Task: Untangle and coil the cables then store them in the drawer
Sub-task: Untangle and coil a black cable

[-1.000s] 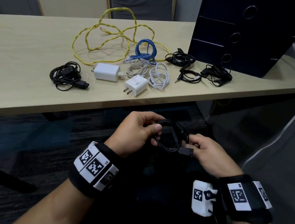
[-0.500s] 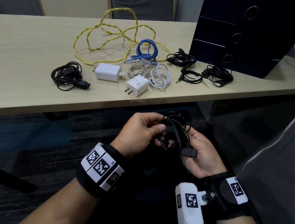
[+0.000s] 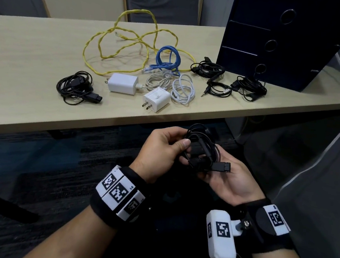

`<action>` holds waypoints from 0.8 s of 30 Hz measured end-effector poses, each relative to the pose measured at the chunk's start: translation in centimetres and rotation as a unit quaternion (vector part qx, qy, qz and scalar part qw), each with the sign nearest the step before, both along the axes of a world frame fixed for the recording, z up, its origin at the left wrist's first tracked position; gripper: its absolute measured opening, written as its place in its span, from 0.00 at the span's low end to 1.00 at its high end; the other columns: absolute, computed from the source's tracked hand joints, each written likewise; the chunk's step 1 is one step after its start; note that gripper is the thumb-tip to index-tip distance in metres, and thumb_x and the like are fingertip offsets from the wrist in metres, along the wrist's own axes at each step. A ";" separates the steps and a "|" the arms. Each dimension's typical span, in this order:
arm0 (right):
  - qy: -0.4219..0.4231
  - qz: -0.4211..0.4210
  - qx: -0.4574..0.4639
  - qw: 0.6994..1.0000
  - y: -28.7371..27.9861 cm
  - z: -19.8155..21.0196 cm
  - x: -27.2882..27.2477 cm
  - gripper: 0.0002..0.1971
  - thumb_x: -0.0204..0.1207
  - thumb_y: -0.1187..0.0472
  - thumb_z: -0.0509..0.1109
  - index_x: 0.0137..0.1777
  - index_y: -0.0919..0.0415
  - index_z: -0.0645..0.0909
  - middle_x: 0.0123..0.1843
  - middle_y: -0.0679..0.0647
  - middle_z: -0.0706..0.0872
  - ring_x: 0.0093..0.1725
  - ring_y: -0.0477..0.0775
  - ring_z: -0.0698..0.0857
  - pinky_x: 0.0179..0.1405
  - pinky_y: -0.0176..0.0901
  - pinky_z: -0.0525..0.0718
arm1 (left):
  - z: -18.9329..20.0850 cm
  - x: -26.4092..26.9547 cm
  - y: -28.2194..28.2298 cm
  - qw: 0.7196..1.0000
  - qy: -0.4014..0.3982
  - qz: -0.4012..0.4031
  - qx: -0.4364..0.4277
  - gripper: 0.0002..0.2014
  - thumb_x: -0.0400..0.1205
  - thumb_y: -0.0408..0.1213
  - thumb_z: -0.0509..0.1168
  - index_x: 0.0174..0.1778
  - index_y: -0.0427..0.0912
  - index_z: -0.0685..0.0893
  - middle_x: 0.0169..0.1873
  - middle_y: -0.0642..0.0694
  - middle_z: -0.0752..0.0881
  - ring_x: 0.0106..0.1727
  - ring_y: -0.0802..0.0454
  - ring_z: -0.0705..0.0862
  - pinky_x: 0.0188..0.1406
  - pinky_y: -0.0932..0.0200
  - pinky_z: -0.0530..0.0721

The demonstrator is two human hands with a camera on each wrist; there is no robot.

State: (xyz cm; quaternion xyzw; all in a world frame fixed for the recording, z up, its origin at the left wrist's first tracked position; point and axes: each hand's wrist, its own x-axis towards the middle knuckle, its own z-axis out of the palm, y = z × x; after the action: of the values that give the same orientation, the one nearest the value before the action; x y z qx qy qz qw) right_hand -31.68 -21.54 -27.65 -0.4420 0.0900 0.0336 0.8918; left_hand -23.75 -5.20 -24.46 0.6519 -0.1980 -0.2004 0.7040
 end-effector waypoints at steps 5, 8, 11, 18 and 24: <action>0.003 -0.010 -0.051 0.999 -0.7 0.2 0.1 0.36 0.68 0.62 0.77 0.73 0.74 0.68 0.68 0.77 0.78 0.59 0.68 0.81 0.43 0.45 0.82 | 0.2 0.1 0.0 1.000 0.017 -0.009 -0.015 0.09 0.83 0.22 0.61 0.48 0.37 0.84 0.29 0.43 0.81 0.28 0.54 0.82 0.26 0.66 0.81; 0.022 -0.138 -0.128 0.982 -1.1 0.7 0.7 0.15 0.78 0.59 0.69 0.61 0.65 0.77 0.55 0.63 0.84 0.44 0.57 0.83 0.36 0.42 0.79 | 0.3 0.1 0.0 1.000 0.007 0.008 -0.016 0.09 0.83 0.21 0.61 0.48 0.37 0.84 0.28 0.43 0.81 0.27 0.55 0.82 0.25 0.66 0.82; -0.076 -0.289 -0.285 0.911 -2.1 2.4 0.3 0.05 0.77 0.58 0.72 0.50 0.53 0.80 0.41 0.45 0.82 0.32 0.43 0.76 0.32 0.35 0.75 | 0.0 0.4 -0.1 1.000 -0.006 0.030 -0.004 0.09 0.83 0.21 0.61 0.57 0.29 0.81 0.30 0.41 0.80 0.27 0.56 0.82 0.25 0.65 0.83; -0.130 -0.031 -0.729 0.671 0.7 5.6 -0.3 0.22 0.64 0.43 0.81 0.58 0.48 0.87 0.44 0.46 0.76 0.45 0.41 0.77 0.47 0.37 0.79 | -0.4 0.7 -0.9 0.995 -0.025 0.093 0.021 0.12 0.83 0.22 0.63 0.46 0.45 0.84 0.31 0.44 0.82 0.26 0.57 0.81 0.27 0.63 0.85; -0.081 -0.001 -0.814 0.576 2.6 5.1 0.3 0.15 0.74 0.49 0.75 0.60 0.44 0.82 0.47 0.46 0.69 0.45 0.51 0.76 0.41 0.47 0.78 | -0.4 0.5 -0.7 0.994 -0.027 0.104 0.036 0.11 0.83 0.24 0.64 0.46 0.45 0.85 0.30 0.47 0.84 0.26 0.58 0.83 0.29 0.62 0.86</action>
State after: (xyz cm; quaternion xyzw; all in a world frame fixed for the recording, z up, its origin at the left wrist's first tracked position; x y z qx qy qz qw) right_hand -31.33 -18.91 -22.52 -0.9827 0.0073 -0.0907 0.1611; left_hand -23.22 -5.86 -24.84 0.6992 -0.1411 -0.1153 0.6913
